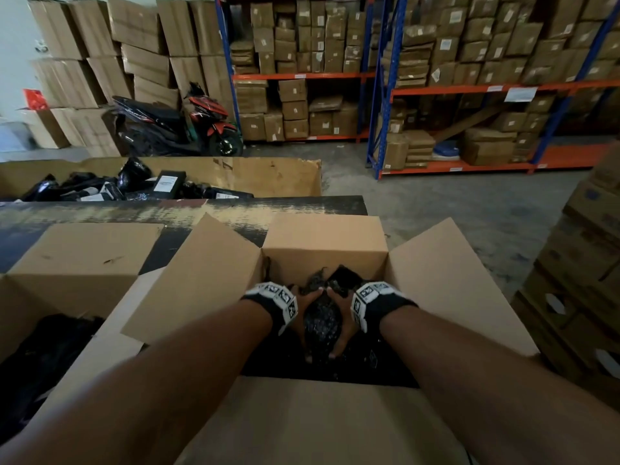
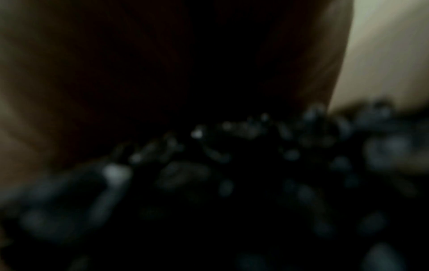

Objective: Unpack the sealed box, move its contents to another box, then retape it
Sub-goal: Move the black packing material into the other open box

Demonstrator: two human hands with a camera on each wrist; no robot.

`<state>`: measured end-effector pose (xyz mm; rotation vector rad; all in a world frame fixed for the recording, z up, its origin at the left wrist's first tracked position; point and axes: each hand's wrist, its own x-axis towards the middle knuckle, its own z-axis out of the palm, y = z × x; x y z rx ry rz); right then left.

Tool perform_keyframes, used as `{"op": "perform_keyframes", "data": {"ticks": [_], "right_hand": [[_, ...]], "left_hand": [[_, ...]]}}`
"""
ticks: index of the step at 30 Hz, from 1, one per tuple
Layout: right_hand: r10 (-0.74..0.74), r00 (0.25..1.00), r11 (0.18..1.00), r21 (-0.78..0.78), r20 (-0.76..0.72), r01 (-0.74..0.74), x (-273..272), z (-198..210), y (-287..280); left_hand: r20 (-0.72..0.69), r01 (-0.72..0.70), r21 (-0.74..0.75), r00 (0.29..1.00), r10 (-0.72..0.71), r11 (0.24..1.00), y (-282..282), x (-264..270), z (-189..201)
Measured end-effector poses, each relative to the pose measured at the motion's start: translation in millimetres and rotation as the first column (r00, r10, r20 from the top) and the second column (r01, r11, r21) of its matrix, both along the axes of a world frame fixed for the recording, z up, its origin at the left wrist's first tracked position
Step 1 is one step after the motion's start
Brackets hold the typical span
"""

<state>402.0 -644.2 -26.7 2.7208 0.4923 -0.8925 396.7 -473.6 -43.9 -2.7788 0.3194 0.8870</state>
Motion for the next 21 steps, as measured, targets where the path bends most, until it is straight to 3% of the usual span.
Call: {"op": "perform_keyframes", "data": {"ticks": [3, 4, 9, 11, 18, 21], "right_hand": [[-0.033, 0.999, 0.998, 0.054, -0.013, 0.033, 2.9, -13.2, -5.2], [-0.024, 0.999, 0.997, 0.074, -0.023, 0.026, 2.7, -9.4, -4.9], [0.03, 1.0, 0.986, 0.163, -0.006, -0.029, 4.7, 33.5, 3.1], [0.0, 0.999, 0.984, 0.178, -0.046, 0.008, 12.1, 39.7, 1.7], [-0.024, 0.994, 0.988, 0.146, -0.111, 0.04, -11.3, 27.2, -0.7], [-0.021, 0.997, 0.979, 0.2, -0.079, 0.036, -18.2, 44.3, -1.4]], "left_hand": [[0.031, 0.013, -0.054, 0.999, -0.012, 0.998, 12.5, 31.0, -64.8], [0.03, 0.015, -0.059, 0.999, -0.013, 0.998, 13.8, 34.0, -68.5], [0.016, -0.002, -0.031, 1.0, 0.002, 1.0, 2.2, 1.9, 31.7], [0.008, -0.022, -0.053, 1.0, 0.023, 0.998, 1.2, 0.9, 54.1], [-0.116, -0.111, -0.082, 0.988, 0.101, 0.99, 1.2, -13.5, 35.9], [-0.113, -0.136, -0.173, 0.987, 0.118, 0.975, -0.2, -19.4, 56.6]]}}
